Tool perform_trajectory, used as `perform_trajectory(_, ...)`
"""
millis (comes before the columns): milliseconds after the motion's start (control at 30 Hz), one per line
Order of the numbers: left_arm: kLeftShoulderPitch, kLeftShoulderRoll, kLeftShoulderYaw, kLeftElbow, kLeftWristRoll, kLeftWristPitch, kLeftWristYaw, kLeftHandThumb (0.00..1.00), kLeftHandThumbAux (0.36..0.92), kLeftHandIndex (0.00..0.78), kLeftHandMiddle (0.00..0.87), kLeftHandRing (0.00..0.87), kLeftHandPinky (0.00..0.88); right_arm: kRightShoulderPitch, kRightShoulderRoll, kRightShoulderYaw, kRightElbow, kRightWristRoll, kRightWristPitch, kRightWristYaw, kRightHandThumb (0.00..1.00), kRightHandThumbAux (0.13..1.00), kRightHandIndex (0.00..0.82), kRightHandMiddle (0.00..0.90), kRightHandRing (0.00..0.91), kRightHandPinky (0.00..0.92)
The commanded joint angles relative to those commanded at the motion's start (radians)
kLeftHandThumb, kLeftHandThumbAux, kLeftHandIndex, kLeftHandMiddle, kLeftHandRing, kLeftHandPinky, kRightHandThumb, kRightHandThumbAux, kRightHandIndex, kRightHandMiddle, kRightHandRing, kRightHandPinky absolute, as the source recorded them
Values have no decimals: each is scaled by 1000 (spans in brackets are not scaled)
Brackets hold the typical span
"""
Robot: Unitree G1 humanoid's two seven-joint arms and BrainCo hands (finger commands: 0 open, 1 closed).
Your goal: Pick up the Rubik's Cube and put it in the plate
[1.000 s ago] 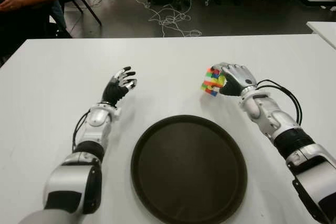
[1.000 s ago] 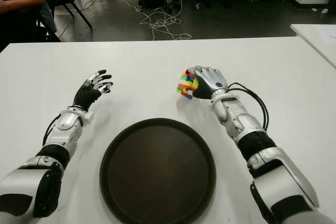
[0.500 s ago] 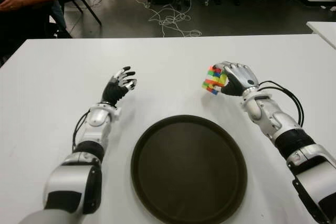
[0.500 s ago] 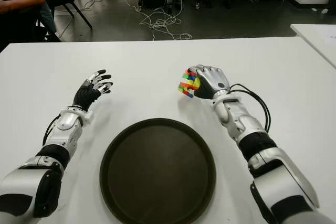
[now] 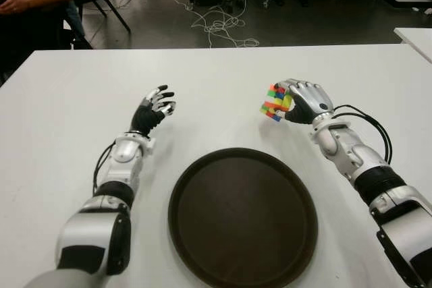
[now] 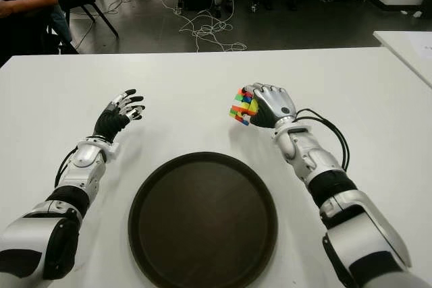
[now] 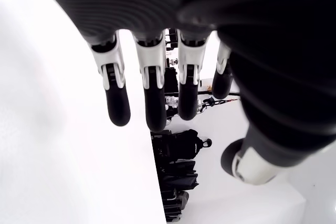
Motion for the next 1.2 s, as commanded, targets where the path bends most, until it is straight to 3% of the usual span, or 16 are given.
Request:
perform_trajectory(100, 0, 0, 0, -1, 0, 1, 1, 250, 714, 129, 200, 219, 247, 33, -12, -6, -106, -2, 31, 36, 821, 700, 375, 485, 466, 421)
perform_trajectory(233, -1, -1, -1, -1, 2, 4, 8, 241, 717, 134, 213, 228, 251, 114, -41, -24, -306, -7, 67, 84, 820, 701, 374, 484, 464, 422)
perform_trajectory(433, -4, 0, 0, 2, 2, 8, 10, 235, 708, 132, 209, 229, 257, 214, -49, -45, -546, -23, 103, 129, 820, 701, 372, 485, 472, 438)
perform_trajectory(533, -4, 0, -1, 3, 2, 10, 10, 227, 716, 128, 201, 223, 241, 272, -66, -65, -649, -1, 25, 96, 820, 701, 371, 486, 495, 474)
perform_trajectory(867, -11, 1, 0, 9, 5, 15, 18, 213, 722, 128, 206, 227, 253, 353, -63, -97, -734, 33, -167, 63, 821, 701, 370, 494, 549, 586)
perform_trajectory(1200, -14, 1, 2, 12, 3, 15, 19, 218, 722, 130, 206, 224, 241, 373, -44, -116, -734, 115, -310, 109, 826, 698, 371, 540, 650, 706)
